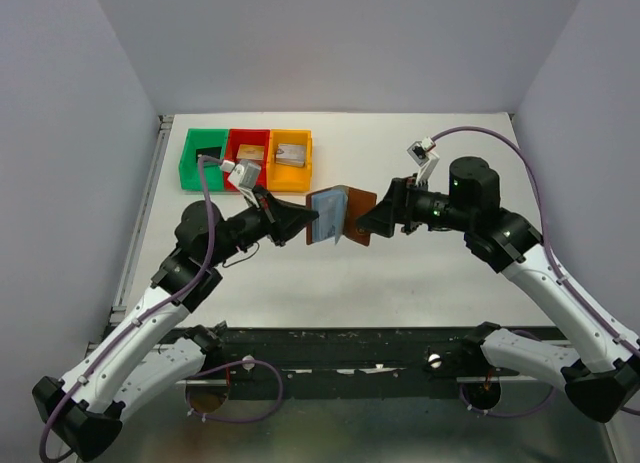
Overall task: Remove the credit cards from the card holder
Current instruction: Place the card holder at the center of the board.
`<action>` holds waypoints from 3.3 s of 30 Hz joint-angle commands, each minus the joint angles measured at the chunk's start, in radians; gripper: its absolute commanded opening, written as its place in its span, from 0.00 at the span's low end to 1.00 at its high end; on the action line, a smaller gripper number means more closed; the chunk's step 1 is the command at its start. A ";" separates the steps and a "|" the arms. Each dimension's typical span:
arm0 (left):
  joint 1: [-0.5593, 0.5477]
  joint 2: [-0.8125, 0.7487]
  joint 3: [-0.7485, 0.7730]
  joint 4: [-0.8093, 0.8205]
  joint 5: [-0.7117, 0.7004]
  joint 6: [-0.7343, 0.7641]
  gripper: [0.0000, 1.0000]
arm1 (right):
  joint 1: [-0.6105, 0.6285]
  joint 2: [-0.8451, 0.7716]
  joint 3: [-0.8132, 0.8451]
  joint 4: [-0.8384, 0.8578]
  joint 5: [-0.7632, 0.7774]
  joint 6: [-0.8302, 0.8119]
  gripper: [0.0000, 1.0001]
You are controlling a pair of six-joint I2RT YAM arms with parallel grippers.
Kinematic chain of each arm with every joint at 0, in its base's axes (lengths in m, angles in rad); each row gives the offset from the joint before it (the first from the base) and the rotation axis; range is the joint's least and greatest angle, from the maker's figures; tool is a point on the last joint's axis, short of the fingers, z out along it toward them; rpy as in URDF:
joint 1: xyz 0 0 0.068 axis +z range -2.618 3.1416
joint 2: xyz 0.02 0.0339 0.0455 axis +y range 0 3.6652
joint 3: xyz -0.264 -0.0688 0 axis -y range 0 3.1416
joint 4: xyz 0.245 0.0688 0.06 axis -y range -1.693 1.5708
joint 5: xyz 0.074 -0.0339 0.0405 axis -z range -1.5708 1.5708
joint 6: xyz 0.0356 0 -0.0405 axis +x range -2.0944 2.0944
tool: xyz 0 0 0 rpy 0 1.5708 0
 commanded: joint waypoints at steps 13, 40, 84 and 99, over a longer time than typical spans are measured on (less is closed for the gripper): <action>-0.136 0.095 0.137 -0.290 -0.287 -0.007 0.00 | 0.042 0.005 0.068 -0.128 0.194 -0.102 1.00; -0.159 0.046 -0.018 -0.257 -0.327 -0.053 0.00 | 0.088 0.087 -0.039 -0.220 0.636 -0.215 0.62; 0.030 0.516 -0.334 0.273 -0.018 -0.157 0.00 | 0.088 0.585 -0.358 0.458 0.030 -0.042 0.00; 0.031 0.560 -0.235 0.092 -0.044 -0.105 0.43 | 0.088 0.668 -0.328 0.345 0.127 -0.044 0.00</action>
